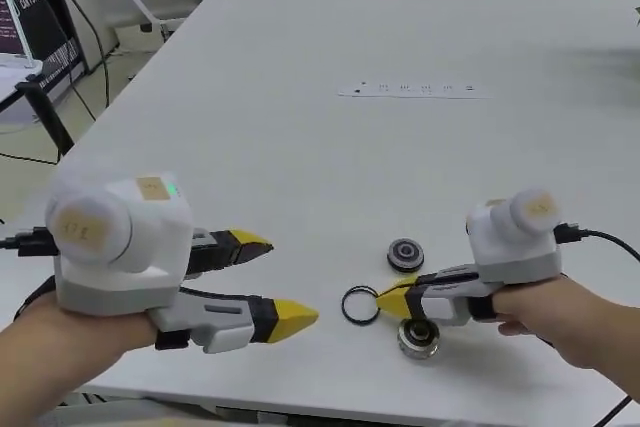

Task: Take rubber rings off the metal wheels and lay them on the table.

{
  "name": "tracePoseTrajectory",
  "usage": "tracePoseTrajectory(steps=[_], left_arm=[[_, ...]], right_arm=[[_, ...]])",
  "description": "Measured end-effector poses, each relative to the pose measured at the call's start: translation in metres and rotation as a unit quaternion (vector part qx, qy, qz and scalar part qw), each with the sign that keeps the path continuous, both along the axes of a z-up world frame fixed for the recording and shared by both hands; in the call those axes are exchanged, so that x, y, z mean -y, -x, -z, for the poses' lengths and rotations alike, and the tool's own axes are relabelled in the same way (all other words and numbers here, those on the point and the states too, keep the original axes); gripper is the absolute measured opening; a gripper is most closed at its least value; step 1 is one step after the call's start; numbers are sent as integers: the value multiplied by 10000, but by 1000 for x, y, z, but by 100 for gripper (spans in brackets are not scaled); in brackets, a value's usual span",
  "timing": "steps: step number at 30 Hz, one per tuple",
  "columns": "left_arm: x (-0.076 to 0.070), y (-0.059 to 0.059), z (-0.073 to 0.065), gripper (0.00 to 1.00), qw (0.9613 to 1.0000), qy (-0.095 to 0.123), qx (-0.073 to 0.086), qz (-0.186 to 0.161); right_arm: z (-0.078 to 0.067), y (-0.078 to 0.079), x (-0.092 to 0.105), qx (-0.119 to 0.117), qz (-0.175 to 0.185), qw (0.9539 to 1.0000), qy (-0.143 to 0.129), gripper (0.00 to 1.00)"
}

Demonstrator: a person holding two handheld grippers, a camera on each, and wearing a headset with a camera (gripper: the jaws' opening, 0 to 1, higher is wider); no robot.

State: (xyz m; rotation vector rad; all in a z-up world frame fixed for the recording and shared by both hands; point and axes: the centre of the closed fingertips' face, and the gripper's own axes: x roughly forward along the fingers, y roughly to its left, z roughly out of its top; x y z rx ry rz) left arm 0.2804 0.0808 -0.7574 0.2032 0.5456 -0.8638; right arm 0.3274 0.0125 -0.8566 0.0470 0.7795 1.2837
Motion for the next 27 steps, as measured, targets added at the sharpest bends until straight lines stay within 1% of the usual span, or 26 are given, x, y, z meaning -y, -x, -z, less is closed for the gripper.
tracePoseTrajectory(steps=[5,10,14,15,17,20,22,26,27], left_arm=[[0,1,1,55,10000,-6,-12,-1],[-1,0,1,55,10000,-19,-18,-9],[-3,0,1,55,10000,-37,-20,-16],[-3,0,1,55,10000,-42,-23,-17],[-4,-1,1,55,10000,-71,-20,-11],[-5,-3,1,55,10000,-87,-17,-11],[-6,-4,1,55,9999,-104,-11,-8],[-6,-10,2,55,9999,-162,-9,3],[-6,-12,2,56,9998,-184,-6,9]], right_arm=[[1,1,-1,86,-53,9999,60,10],[-1,4,-3,115,-102,9999,27,17],[-3,2,-3,243,-99,9997,21,23],[-5,1,-3,285,-70,9996,-5,24],[-10,0,-3,299,-34,9995,-93,26],[-15,-1,-2,306,-4,9994,-184,27],[-18,-2,0,350,18,9991,-220,27],[-26,-5,3,384,104,9986,-347,28],[-30,-5,3,408,142,9983,-397,28]])
